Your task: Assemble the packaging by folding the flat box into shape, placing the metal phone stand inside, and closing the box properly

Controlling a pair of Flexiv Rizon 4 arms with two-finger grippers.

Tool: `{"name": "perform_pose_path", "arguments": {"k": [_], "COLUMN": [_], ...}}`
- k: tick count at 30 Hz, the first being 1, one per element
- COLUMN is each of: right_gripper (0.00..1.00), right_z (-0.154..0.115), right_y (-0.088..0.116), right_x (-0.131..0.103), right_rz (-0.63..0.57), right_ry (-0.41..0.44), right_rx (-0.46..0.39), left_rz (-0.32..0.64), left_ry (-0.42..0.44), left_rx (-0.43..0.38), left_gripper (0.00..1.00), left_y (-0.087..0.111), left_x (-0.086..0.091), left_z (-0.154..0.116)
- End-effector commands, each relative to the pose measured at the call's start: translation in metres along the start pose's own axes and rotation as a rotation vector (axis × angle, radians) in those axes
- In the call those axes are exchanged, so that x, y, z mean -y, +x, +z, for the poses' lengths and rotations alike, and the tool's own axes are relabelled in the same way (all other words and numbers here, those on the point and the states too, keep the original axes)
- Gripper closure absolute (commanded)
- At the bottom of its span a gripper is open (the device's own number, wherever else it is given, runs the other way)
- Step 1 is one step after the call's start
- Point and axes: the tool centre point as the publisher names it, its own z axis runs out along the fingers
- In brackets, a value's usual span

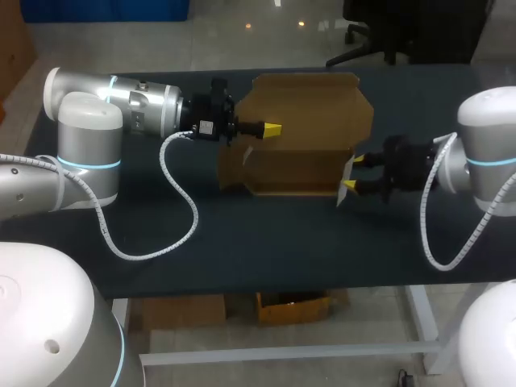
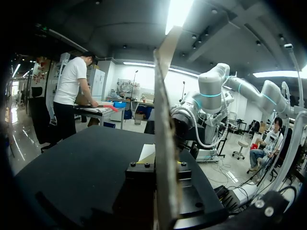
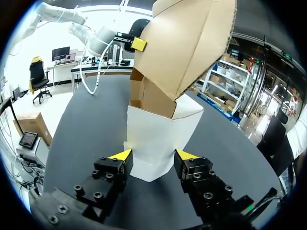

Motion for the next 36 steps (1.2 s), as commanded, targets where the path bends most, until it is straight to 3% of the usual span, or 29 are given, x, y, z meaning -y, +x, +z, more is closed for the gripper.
{"name": "perform_pose_path", "arguments": {"k": [1, 18, 22, 28, 36], "right_gripper": [0.47, 0.50, 0.43, 0.42, 0.50], "right_z": [0.004, 0.010, 0.011, 0.013, 0.016], "right_y": [0.003, -0.001, -0.002, -0.005, -0.004], "right_x": [-0.003, -0.003, -0.003, -0.003, -0.002], "right_rz": [0.001, 0.053, 0.068, 0.114, 0.170], "right_ry": [0.007, 0.031, 0.037, 0.032, 0.027], "right_rx": [0.015, 0.105, 0.135, 0.196, 0.263], "left_rz": [0.000, 0.000, 0.000, 0.000, 0.000], "left_ry": [0.000, 0.000, 0.000, 0.000, 0.000], "left_rx": [-0.002, -0.002, -0.002, -0.002, -0.002], "left_gripper": [1.00, 1.00, 1.00, 1.00, 1.00], "left_y": [-0.001, -0.001, -0.001, -0.001, -0.001], "left_x": [-0.002, -0.002, -0.002, -0.002, -0.002], "left_z": [0.000, 0.000, 0.000, 0.000, 0.000]}}
